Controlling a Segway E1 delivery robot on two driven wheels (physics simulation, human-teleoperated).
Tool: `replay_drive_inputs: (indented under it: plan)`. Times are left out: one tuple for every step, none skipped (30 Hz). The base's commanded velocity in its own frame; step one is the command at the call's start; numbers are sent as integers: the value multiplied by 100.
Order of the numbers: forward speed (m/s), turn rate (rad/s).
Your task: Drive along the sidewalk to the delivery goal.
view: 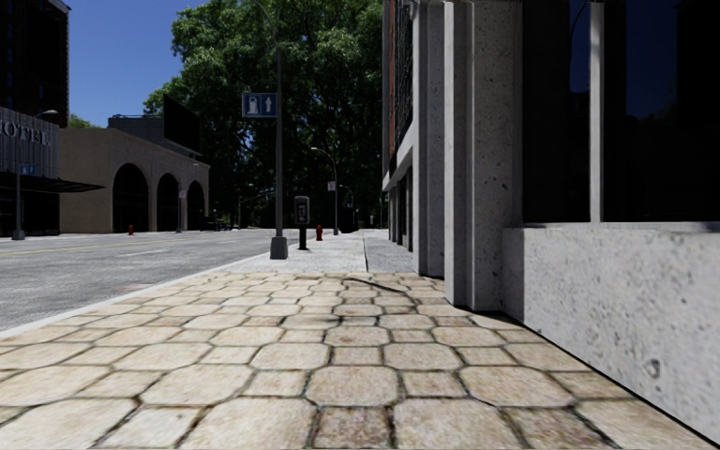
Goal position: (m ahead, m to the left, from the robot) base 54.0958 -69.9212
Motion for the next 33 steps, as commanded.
replay_drive_inputs:
  plan:
    - [200,0]
    - [200,0]
    - [200,0]
    - [200,0]
    - [200,0]
    - [200,0]
    - [200,0]
    - [200,0]
    - [200,0]
    - [200,0]
    - [200,0]
    - [200,0]
    - [200,0]
    - [200,0]
    - [200,0]
    - [200,0]
    - [200,0]
    - [200,0]
    - [200,0]
    - [200,0]
    - [200,0]
    - [200,0]
    - [200,0]
    - [200,0]
    - [200,0]
    - [200,0]
    - [200,0]
    - [200,0]
    - [200,0]
    - [200,0]
    - [200,0]
    - [200,0]
    - [200,0]
